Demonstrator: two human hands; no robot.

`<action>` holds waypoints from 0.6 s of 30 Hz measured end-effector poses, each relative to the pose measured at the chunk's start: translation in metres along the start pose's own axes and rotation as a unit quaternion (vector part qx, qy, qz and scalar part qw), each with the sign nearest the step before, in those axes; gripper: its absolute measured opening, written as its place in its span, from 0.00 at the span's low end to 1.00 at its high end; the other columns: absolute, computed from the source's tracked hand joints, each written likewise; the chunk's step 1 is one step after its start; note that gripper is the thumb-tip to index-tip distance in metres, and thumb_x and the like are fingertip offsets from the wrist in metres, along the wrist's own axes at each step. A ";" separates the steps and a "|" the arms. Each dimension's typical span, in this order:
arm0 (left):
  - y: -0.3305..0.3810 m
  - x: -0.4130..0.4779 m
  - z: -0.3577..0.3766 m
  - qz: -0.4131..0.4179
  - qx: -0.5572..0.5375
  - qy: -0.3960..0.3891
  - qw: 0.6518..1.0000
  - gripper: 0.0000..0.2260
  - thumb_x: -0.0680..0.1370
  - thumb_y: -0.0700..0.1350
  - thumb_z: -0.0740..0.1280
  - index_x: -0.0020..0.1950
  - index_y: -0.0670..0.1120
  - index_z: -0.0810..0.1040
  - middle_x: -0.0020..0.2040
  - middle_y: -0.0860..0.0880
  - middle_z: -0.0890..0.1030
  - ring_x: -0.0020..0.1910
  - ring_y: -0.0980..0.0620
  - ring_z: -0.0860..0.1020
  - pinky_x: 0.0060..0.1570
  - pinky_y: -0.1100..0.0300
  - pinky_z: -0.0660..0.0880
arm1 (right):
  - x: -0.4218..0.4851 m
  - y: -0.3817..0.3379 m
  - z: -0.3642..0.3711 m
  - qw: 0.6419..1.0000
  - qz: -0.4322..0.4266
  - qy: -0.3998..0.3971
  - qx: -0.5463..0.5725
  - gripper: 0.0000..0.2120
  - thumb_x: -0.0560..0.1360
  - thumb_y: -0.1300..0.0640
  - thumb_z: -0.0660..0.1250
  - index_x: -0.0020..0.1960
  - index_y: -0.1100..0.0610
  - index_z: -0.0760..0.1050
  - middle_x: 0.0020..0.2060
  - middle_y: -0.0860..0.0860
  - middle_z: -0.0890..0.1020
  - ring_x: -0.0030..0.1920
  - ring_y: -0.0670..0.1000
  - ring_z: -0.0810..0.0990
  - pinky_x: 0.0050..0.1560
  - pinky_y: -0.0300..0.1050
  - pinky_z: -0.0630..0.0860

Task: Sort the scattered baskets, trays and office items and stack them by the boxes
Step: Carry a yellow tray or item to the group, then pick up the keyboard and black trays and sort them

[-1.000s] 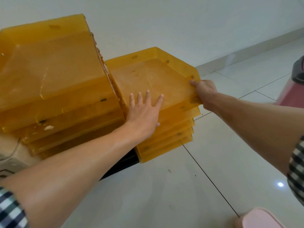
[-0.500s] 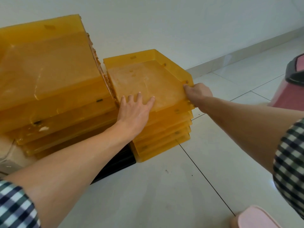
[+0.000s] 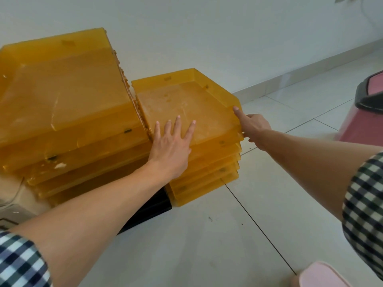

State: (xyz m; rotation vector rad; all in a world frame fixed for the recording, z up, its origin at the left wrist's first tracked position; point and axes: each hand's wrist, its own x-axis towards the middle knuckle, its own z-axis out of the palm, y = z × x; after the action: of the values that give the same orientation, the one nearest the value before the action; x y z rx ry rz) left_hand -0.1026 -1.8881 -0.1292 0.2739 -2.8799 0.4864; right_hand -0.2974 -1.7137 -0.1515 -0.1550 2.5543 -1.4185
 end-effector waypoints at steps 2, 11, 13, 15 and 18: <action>0.006 0.001 -0.004 0.008 -0.014 0.002 1.000 0.34 0.84 0.57 0.56 0.82 0.52 0.38 0.82 0.38 0.46 0.79 0.34 0.51 0.76 0.35 0.46 | -0.002 0.003 -0.004 1.000 -0.014 -0.013 0.007 0.42 0.73 0.23 0.55 0.65 0.57 0.78 0.49 0.51 0.80 0.52 0.57 0.81 0.56 0.55 0.80; 0.046 0.008 -0.017 0.066 -0.053 0.031 0.996 0.34 0.83 0.57 0.58 0.82 0.52 0.42 0.82 0.39 0.46 0.80 0.37 0.49 0.77 0.40 0.44 | -0.009 0.016 -0.016 0.997 -0.050 -0.055 0.023 0.44 0.69 0.20 0.54 0.66 0.53 0.78 0.48 0.49 0.82 0.46 0.48 0.81 0.55 0.53 0.79; 0.054 0.011 -0.019 0.070 -0.065 0.034 0.995 0.34 0.83 0.56 0.59 0.82 0.52 0.43 0.82 0.40 0.47 0.80 0.37 0.50 0.77 0.40 0.44 | -0.011 0.022 -0.023 0.998 -0.045 -0.047 0.019 0.43 0.70 0.19 0.53 0.64 0.52 0.79 0.47 0.48 0.84 0.47 0.49 0.82 0.58 0.55 0.79; 0.064 0.015 -0.021 0.068 -0.083 0.033 0.994 0.34 0.82 0.56 0.60 0.82 0.52 0.44 0.82 0.40 0.48 0.80 0.38 0.51 0.77 0.41 0.46 | -0.012 0.030 -0.034 0.999 -0.035 -0.028 0.010 0.40 0.70 0.19 0.52 0.57 0.51 0.81 0.46 0.47 0.85 0.48 0.49 0.83 0.58 0.56 0.80; 0.092 0.028 -0.026 0.084 -0.104 0.029 0.991 0.34 0.81 0.55 0.62 0.82 0.52 0.46 0.82 0.41 0.49 0.80 0.39 0.52 0.78 0.41 0.47 | -0.016 0.048 -0.057 1.000 -0.011 0.028 -0.002 0.36 0.70 0.20 0.52 0.46 0.50 0.80 0.44 0.49 0.86 0.49 0.53 0.84 0.59 0.55 0.79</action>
State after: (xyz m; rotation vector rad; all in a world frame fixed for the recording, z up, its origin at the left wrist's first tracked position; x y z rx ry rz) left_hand -0.1448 -1.7978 -0.1269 -0.0155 -2.8795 0.2133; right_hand -0.2949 -1.6379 -0.1605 -0.1466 2.6078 -1.4462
